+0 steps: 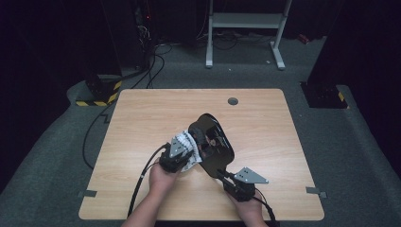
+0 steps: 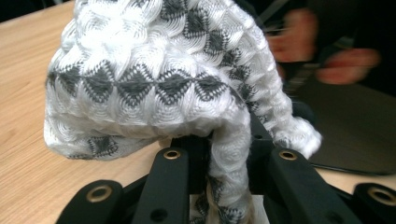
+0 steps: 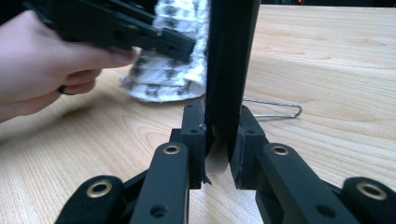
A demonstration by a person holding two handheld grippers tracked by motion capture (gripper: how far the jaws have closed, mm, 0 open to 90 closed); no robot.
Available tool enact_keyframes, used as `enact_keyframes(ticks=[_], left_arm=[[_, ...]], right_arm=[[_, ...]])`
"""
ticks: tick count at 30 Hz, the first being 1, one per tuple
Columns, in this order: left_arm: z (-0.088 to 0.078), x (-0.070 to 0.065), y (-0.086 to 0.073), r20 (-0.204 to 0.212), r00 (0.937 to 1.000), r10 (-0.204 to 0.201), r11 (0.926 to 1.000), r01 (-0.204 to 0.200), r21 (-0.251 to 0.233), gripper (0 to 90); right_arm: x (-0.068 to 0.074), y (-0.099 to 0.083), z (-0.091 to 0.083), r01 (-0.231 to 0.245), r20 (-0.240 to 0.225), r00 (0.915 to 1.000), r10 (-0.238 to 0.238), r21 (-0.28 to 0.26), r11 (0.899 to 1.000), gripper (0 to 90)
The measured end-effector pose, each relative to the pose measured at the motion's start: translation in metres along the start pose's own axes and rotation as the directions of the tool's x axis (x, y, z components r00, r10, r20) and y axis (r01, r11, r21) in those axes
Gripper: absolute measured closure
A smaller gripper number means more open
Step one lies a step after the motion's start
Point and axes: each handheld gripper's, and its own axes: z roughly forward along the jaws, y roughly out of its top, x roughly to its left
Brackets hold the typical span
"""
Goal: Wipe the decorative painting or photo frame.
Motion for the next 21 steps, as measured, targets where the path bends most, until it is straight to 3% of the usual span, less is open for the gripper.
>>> enact_keyframes(ticks=[5,12,21], left_arm=[[-0.011,-0.011,-0.004,0.028,0.9994,0.022,0.9996,-0.022,-0.017,75.4],[-0.013,-0.014,-0.007,0.061,0.9979,0.020,0.9997,-0.019,-0.015,75.3],[-0.016,-0.018,-0.008,0.059,0.9978,0.032,0.9993,-0.031,-0.020,75.2]], right_arm=[[0.000,0.001,0.000,0.002,-0.006,1.0000,-0.002,-0.004,1.000,73.3],[0.001,0.009,-0.008,0.015,0.002,0.9999,-0.015,-0.030,0.999,62.1],[0.000,0.026,-0.019,0.018,-0.009,0.9998,-0.019,-0.065,0.998,56.5]])
